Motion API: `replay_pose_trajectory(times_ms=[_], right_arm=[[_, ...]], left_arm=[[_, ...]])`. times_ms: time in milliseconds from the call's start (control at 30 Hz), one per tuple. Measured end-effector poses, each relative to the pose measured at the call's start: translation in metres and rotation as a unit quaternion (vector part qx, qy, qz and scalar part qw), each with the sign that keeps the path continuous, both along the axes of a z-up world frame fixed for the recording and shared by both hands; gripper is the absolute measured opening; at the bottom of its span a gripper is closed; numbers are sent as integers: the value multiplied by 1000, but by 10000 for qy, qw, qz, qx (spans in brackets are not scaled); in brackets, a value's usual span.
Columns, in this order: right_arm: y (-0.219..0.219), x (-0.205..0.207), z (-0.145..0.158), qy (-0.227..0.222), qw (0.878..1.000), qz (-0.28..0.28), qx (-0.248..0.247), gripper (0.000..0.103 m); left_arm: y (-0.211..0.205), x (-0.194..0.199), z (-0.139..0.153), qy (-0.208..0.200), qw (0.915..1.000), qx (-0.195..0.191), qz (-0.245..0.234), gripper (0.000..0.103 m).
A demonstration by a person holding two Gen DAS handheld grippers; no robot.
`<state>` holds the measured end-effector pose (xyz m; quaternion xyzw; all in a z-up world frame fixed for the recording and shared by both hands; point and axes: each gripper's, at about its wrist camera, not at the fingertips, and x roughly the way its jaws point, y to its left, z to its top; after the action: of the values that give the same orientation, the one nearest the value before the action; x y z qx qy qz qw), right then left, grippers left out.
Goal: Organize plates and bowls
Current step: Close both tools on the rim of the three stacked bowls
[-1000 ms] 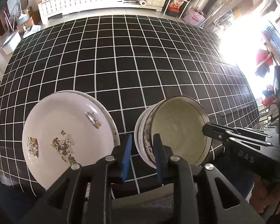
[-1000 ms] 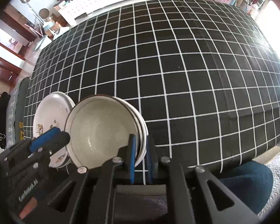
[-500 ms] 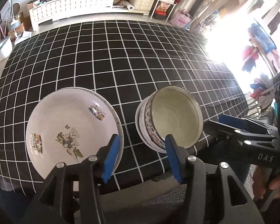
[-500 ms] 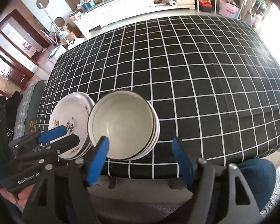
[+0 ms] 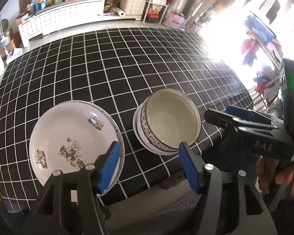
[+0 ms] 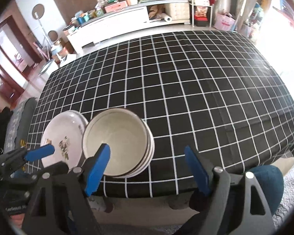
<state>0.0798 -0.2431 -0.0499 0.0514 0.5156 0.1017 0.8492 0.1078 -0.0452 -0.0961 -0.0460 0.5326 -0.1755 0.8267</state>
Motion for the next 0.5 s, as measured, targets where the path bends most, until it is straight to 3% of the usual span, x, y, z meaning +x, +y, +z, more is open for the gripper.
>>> replay_pose_trajectory(times_ms=[267, 500], right_arm=[[-15, 14, -24, 385, 9983, -234, 377, 97], [-10, 24, -40, 597, 9959, -439, 513, 99]], left_arm=[[3, 25, -5, -150, 9998, -36, -151, 60], [-7, 52, -38, 446, 9955, -127, -827, 60]])
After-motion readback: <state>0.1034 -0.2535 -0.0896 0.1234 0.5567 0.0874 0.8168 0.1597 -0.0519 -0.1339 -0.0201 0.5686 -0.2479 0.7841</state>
